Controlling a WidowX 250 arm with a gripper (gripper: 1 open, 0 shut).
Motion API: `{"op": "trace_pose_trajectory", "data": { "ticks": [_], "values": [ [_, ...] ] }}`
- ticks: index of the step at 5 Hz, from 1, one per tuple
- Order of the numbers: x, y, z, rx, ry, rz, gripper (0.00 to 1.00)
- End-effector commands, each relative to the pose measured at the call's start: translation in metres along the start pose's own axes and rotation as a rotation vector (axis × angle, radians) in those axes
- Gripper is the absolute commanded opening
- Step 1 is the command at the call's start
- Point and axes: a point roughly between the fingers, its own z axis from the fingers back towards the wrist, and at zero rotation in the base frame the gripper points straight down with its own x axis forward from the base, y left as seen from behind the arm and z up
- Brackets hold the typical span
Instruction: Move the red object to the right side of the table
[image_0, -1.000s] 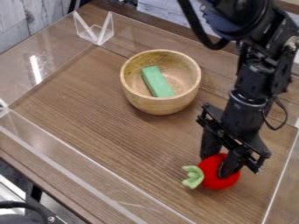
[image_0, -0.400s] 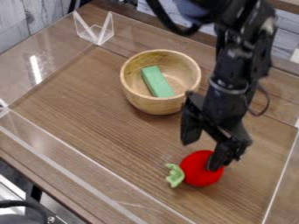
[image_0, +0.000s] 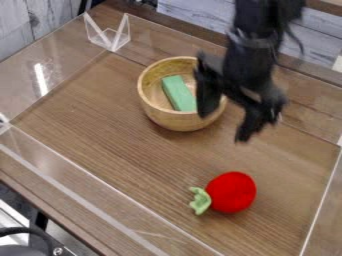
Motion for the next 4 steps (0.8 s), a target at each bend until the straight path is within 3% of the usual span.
{"op": "trace_pose_trajectory", "data": {
  "ticks": [1, 2, 3, 4],
  "values": [
    [-0.004, 0.039, 0.034, 0.000, -0.106, 0.141, 1.00],
    [-0.013, 0.079, 0.042, 0.011, -0.145, 0.239, 1.00],
    [-0.019, 0.105, 0.038, 0.005, -0.159, 0.295, 1.00],
    [-0.020, 0.108, 0.029, -0.005, -0.141, 0.325, 1.00]
  ]
}}
